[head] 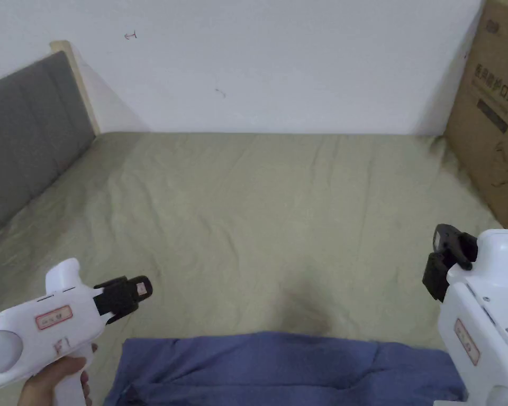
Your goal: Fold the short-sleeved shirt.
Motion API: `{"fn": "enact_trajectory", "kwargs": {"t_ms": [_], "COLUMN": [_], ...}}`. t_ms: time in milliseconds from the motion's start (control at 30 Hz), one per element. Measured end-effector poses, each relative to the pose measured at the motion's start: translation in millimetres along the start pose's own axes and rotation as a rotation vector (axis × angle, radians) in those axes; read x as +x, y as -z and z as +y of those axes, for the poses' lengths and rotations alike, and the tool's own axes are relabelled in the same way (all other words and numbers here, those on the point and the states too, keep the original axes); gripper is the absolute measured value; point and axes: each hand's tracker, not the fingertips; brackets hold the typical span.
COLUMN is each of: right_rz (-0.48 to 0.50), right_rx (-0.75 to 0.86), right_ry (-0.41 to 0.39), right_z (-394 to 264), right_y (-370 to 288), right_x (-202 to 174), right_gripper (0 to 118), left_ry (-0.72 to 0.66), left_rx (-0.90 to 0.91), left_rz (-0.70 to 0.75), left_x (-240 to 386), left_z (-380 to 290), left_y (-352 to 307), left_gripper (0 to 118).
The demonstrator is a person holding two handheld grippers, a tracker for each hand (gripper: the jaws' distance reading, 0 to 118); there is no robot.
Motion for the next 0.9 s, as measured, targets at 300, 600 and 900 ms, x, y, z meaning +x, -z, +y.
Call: {"fn": "enact_trajectory", "kwargs": {"t_ms": [300,600,900], "right_rz": [-0.005,-0.039,-0.044], "right_rx": [-0.084,-0.147,-0.182], "right_ry": [-0.009,-0.058,-0.054], "right_z": [-25,-45,-55], "right_y": [17,30,42], "right_x": [-8,-23,-25], "right_gripper": [0,0,0], "left_ry": [-0.113,-0.225,-0.098], "left_rx": [-0.122,-0.359,-0.449], "left_rz": [0.113,0.145,0.149], "left_x": [-87,-137,-138], "left_z": [-8,-25,-41], "left_y": [1,48,86], "left_gripper": [0,82,104]}}
